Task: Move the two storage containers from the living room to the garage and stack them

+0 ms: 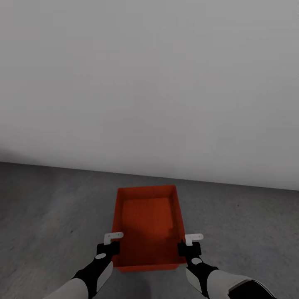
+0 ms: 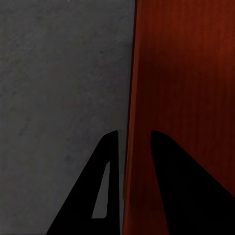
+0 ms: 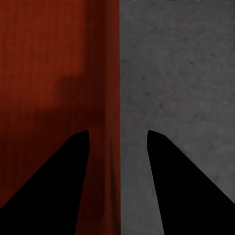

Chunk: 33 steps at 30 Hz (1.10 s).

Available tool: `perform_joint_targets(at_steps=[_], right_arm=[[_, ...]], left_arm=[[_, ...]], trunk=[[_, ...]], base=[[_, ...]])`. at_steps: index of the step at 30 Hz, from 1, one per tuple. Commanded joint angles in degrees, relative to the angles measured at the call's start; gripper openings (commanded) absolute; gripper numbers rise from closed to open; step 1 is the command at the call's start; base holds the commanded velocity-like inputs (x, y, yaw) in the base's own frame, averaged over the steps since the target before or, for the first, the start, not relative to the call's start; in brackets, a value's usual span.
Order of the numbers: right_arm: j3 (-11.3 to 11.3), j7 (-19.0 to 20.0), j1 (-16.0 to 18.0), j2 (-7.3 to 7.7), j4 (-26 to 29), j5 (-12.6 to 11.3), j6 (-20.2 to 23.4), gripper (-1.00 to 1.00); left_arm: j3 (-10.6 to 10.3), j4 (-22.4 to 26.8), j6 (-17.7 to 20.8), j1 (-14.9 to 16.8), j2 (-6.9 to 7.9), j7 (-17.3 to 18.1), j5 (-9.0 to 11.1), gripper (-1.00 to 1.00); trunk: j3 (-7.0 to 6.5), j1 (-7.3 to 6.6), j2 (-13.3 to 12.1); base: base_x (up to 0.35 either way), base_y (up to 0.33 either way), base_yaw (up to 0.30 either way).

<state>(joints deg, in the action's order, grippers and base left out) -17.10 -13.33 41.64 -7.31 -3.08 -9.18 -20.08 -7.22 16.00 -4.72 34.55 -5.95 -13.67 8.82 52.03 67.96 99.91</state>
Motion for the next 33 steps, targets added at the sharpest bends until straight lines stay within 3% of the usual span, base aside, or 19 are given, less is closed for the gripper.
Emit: perform_joint_targets(at_steps=[1,33], right_arm=[[3.04,0.60,0.10,-0.07,2.46,1.71,-1.45,-1.00],[3.04,0.58,0.10,-0.07,2.46,1.71,-1.45,-1.00]], left_arm=[[0.04,-0.18,-0.32,-0.01,1.37,-2.06,0.69,-1.00],[-0.02,-0.22,-0.38,-0.01,1.24,-2.06,0.71,-1.00]], trunk=[[0.04,0.00,0.02],[0.04,0.00,0.02]], base=[[0.034,0.000,0.000],[0.021,0.008,0.000]])
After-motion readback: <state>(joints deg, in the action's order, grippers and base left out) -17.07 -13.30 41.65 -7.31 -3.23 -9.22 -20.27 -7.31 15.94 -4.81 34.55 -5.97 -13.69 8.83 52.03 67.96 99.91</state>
